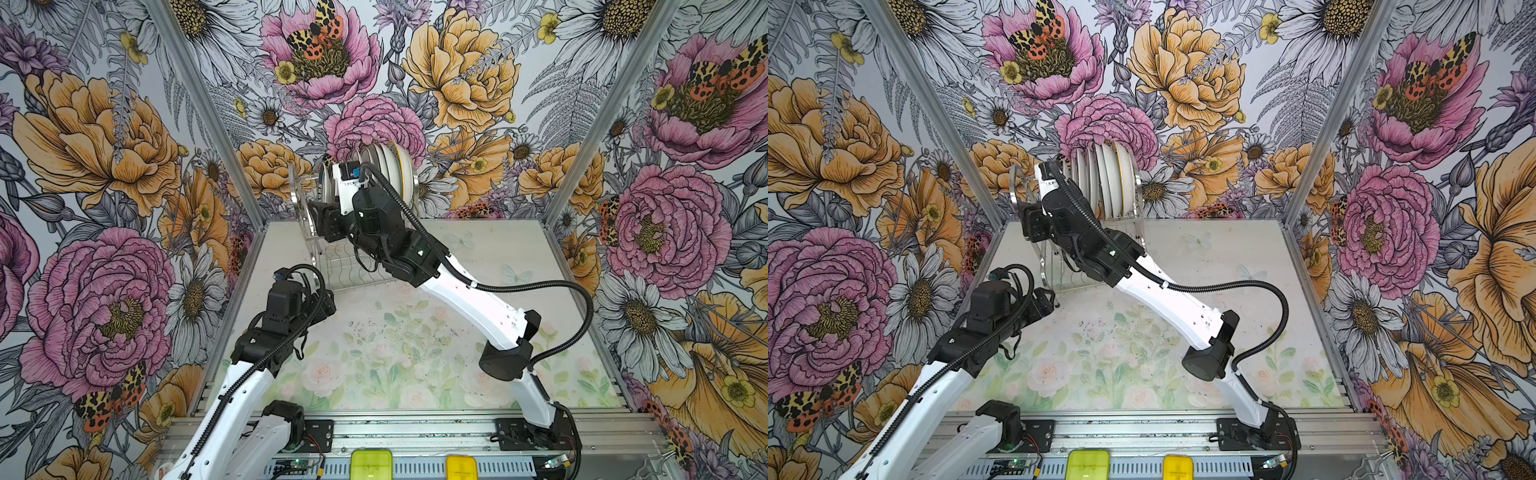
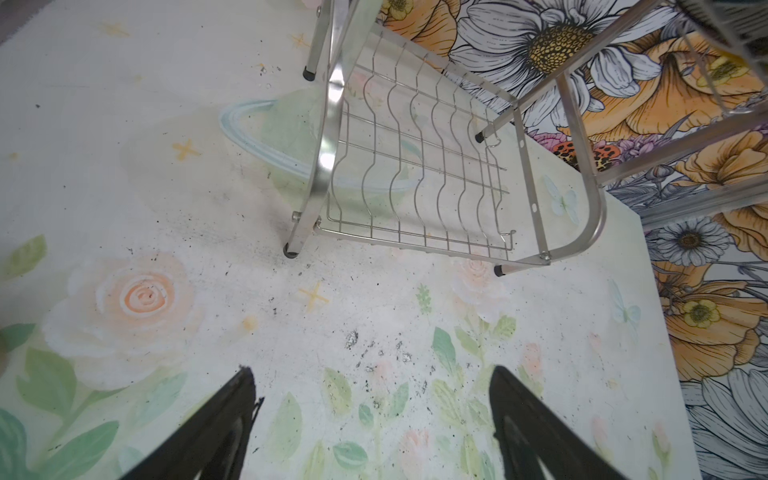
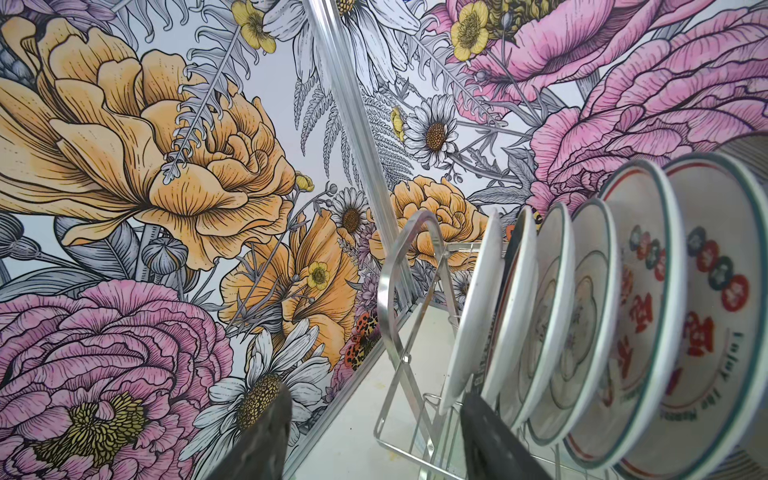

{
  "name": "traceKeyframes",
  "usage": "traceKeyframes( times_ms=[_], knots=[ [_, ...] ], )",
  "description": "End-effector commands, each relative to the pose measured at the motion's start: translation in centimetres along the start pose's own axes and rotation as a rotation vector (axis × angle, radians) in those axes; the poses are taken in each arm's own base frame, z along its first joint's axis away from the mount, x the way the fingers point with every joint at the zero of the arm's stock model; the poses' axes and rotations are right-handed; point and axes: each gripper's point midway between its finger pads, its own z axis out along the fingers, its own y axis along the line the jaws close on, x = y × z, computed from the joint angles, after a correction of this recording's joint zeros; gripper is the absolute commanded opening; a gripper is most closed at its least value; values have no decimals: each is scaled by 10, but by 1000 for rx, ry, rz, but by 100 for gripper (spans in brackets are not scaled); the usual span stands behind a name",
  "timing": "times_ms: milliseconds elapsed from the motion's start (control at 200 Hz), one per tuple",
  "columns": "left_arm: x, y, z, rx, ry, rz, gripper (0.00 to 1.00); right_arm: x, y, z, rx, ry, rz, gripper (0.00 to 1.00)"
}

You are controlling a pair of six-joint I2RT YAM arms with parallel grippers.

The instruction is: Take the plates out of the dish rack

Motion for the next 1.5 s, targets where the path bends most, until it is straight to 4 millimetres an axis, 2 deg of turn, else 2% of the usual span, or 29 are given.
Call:
traceKeyframes(
  times_ms=[0,165,315,485,686,831,1011,1186,1496],
  knots=[
    [-38,-40,-37,134,-87,34,87,-14,-8,-8,24,-29,7,66],
    [-71,-59,-59,129,-131,80,86,-16,-25,-15,70,-18,8,67],
    [-96,-72,-60,97,-138,126,82,-23,-50,-33,137,-16,30,70],
    [-118,-86,-60,96,-153,158,75,-19,-74,-57,195,12,20,72],
    [-134,-96,-49,87,-142,184,67,-12,-103,-90,251,41,21,76],
    [-141,-100,-42,83,-133,212,67,-5,-128,-114,301,54,29,76],
    [-156,-105,-37,74,-124,245,65,3,-148,-134,339,67,37,77],
    [-175,-113,-37,68,-137,283,63,12,-161,-143,361,83,41,77],
    [-183,-115,-13,36,-111,316,59,23,-175,-146,380,107,63,78]
  ],
)
